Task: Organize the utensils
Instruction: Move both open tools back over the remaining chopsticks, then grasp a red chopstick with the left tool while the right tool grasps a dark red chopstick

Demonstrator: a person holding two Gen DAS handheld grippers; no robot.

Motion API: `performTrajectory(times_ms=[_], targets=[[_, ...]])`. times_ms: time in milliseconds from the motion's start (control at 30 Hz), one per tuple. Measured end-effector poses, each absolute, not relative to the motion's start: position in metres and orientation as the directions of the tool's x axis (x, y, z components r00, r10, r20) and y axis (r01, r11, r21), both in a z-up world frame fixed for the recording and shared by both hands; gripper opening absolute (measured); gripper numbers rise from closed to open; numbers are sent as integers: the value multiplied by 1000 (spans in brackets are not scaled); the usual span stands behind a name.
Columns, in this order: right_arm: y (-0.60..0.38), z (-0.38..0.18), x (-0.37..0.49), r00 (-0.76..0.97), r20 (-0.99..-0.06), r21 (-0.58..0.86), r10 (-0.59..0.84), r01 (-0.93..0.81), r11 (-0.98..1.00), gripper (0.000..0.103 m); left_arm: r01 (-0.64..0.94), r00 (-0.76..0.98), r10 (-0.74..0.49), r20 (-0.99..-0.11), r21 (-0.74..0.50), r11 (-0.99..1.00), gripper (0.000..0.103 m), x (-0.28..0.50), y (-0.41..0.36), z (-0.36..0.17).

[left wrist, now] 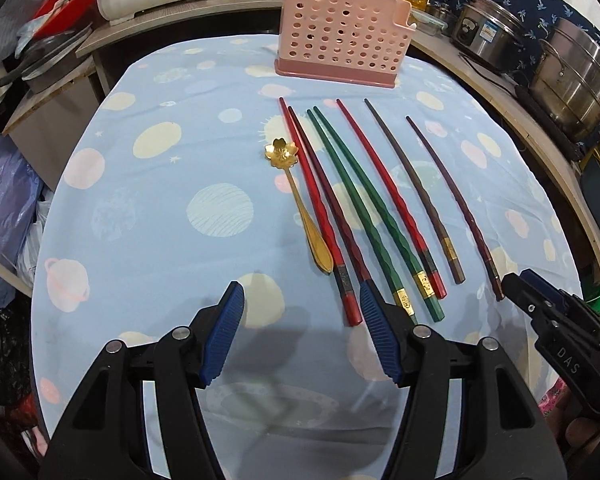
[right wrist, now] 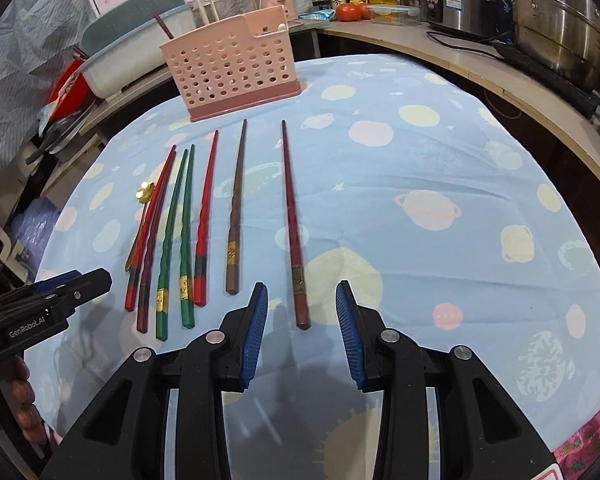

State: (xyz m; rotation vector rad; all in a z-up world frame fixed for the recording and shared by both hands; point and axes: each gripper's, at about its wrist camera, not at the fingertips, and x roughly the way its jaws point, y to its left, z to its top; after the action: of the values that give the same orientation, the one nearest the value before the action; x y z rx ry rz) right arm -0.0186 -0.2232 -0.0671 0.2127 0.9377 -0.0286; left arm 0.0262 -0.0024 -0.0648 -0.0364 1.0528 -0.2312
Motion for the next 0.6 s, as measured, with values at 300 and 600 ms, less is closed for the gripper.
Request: performTrajectory(times_ms=[300,600], targets=[[-221,-70,-16,586,-807,175,72,120,977,35,134,476,-181,-861,-133,982,57,38,4,-70],[-221,-71,-7,584,-809,175,70,125,977,35,132,471,-143,-870,-91,987,56,63,-5,-84]])
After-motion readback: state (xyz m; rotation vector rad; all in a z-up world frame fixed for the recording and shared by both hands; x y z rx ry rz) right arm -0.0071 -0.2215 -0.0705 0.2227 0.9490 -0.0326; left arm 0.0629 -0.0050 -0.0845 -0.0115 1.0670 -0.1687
